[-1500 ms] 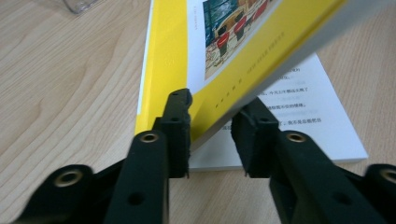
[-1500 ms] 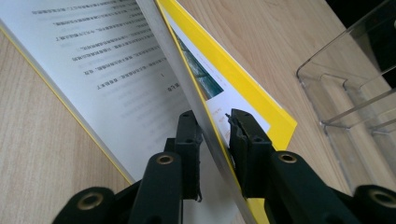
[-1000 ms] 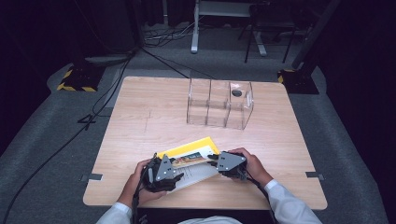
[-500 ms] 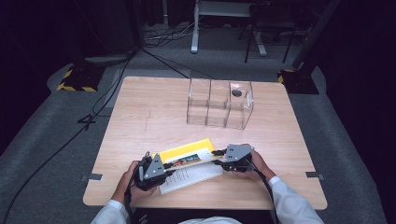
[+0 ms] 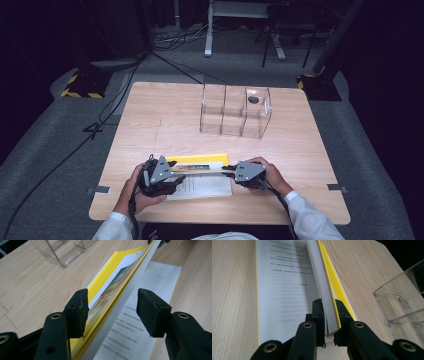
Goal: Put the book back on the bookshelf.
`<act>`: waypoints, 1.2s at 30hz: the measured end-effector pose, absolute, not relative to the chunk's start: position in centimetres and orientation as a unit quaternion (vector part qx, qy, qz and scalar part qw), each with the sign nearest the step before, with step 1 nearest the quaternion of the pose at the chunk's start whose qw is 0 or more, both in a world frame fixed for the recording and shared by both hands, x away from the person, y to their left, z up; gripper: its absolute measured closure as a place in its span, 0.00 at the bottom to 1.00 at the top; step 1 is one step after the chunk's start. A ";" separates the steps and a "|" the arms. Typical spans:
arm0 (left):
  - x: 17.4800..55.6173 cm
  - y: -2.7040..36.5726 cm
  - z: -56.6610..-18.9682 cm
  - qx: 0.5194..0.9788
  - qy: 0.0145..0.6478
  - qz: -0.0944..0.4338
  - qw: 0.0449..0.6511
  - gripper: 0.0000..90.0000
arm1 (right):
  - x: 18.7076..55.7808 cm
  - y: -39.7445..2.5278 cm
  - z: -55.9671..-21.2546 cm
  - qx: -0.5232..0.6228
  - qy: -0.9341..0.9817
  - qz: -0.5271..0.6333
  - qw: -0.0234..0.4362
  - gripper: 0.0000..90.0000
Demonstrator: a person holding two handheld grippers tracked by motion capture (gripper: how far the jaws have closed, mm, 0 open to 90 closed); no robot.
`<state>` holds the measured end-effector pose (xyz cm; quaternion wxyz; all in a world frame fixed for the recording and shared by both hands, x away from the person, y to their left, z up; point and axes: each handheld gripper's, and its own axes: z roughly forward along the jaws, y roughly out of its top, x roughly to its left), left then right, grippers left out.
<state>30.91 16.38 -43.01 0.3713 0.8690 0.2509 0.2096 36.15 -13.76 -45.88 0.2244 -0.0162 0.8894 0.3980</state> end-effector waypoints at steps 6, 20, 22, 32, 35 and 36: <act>30.5 12.8 -42.6 0.875 0.246 0.215 0.356 0.41 | 35.9 -13.3 -45.5 -0.016 0.893 0.391 0.224 0.91; 31.5 11.7 -44.2 0.890 0.241 0.206 0.328 0.82 | 36.0 -13.1 -45.1 0.001 0.887 0.413 0.204 0.83; 31.5 11.9 -44.5 0.892 0.236 0.197 0.332 0.84 | 36.5 -13.7 -45.4 0.005 0.879 0.440 0.185 0.80; 31.7 12.8 -43.8 0.883 0.246 0.194 0.348 0.71 | 36.4 -14.4 -44.6 -0.024 0.866 0.462 0.189 0.91; 31.7 12.1 -43.8 0.889 0.242 0.195 0.335 0.62 | 36.0 -14.2 -43.1 -0.037 0.866 0.461 0.191 0.93; 31.7 12.1 -43.8 0.889 0.242 0.195 0.335 0.65 | 36.0 -14.2 -43.1 -0.037 0.866 0.461 0.191 0.93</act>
